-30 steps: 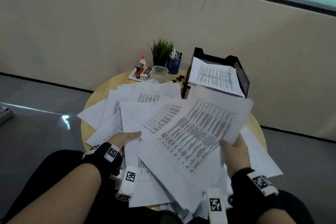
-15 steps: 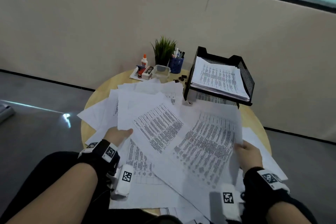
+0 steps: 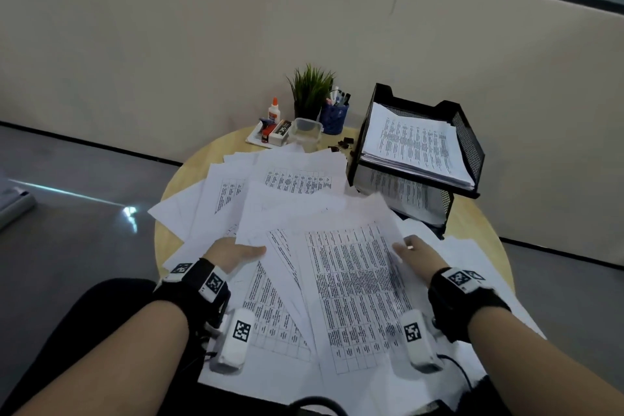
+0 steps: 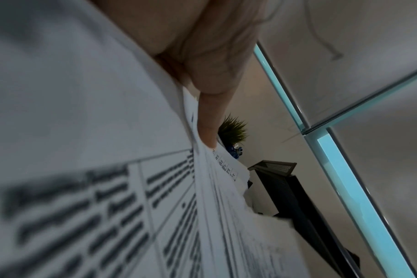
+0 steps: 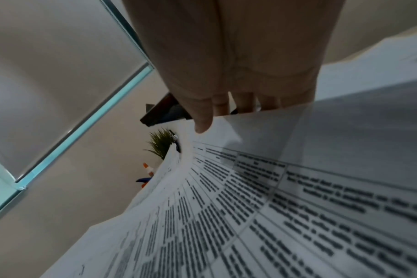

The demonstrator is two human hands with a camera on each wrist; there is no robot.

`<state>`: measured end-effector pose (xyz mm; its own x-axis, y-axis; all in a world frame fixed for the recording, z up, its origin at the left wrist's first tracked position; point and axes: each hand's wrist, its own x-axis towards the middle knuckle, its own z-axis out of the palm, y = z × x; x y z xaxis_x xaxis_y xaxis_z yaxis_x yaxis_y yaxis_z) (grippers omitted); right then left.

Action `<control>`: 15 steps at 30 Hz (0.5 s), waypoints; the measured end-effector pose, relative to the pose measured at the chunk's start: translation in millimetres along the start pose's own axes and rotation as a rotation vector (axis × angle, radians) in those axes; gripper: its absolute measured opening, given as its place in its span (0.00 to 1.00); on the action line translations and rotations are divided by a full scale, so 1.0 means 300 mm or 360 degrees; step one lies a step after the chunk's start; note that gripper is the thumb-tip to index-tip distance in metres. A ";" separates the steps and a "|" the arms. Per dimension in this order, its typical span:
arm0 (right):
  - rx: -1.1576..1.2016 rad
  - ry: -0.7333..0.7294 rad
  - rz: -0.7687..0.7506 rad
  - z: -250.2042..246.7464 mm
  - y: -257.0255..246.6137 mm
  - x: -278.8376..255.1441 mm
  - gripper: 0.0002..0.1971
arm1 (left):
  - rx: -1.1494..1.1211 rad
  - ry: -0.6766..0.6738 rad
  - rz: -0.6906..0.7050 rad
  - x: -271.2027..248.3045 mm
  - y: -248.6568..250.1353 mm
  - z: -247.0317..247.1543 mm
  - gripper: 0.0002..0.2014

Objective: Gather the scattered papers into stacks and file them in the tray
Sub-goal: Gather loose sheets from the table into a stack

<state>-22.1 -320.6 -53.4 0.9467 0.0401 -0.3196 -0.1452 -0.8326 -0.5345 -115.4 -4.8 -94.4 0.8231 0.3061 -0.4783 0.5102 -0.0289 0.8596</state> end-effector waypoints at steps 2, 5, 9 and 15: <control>-0.0058 -0.0119 0.0082 0.033 -0.001 -0.010 0.32 | 0.0067 -0.0167 -0.0015 -0.017 0.005 -0.003 0.22; -0.0305 -0.0130 0.0118 0.076 0.013 -0.016 0.22 | -0.0087 -0.0416 0.0023 -0.017 -0.004 0.011 0.21; -0.0251 -0.0091 0.0264 0.141 -0.009 -0.040 0.16 | -0.0144 -0.0394 0.0155 -0.035 -0.019 0.063 0.32; -0.0086 -0.0258 0.0086 0.218 -0.097 -0.083 0.09 | -0.0006 -0.0066 0.0147 -0.031 -0.048 0.104 0.32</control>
<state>-60.3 -261.4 -81.2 0.8785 0.0791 -0.4711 -0.1750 -0.8643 -0.4715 -122.6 -37.0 -107.8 0.8763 0.2627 -0.4038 0.4306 -0.0516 0.9010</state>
